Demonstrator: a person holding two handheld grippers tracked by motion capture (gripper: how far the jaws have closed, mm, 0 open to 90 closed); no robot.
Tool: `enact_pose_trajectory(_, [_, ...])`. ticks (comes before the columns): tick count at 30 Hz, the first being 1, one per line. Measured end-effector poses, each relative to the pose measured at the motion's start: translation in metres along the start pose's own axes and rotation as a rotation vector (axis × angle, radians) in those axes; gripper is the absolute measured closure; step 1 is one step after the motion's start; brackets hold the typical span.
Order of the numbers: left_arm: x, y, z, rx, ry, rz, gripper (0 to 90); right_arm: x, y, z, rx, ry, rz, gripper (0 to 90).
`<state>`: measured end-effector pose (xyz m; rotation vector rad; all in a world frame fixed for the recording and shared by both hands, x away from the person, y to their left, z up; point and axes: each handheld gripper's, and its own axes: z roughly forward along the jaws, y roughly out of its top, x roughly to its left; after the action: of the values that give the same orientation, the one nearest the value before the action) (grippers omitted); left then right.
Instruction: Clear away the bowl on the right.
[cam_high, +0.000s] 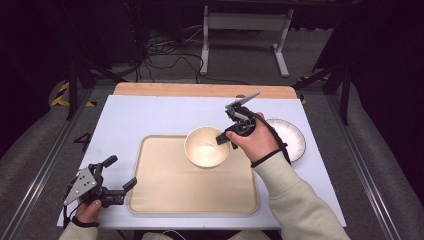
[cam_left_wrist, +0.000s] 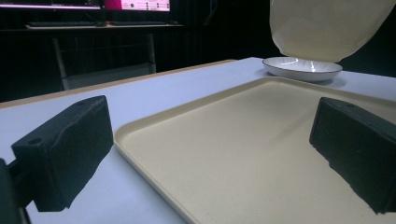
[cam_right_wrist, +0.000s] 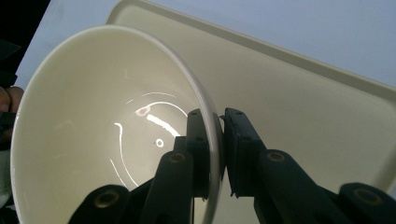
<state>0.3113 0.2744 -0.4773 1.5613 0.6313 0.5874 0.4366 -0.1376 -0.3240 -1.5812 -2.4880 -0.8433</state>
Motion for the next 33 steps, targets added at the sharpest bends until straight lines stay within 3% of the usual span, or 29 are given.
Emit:
enact_pose_trajectory(16, [0.000,0.000,0.000,-0.003,0.000,-0.001,0.2,0.000,-0.001,0.051,0.070,-0.002,0.010,81.3])
enact_pose_trajectory(33, [0.000,0.000,0.000,0.000,0.000,0.000,0.2,-0.001,-0.006,0.079,0.091,0.012,0.017,80.7])
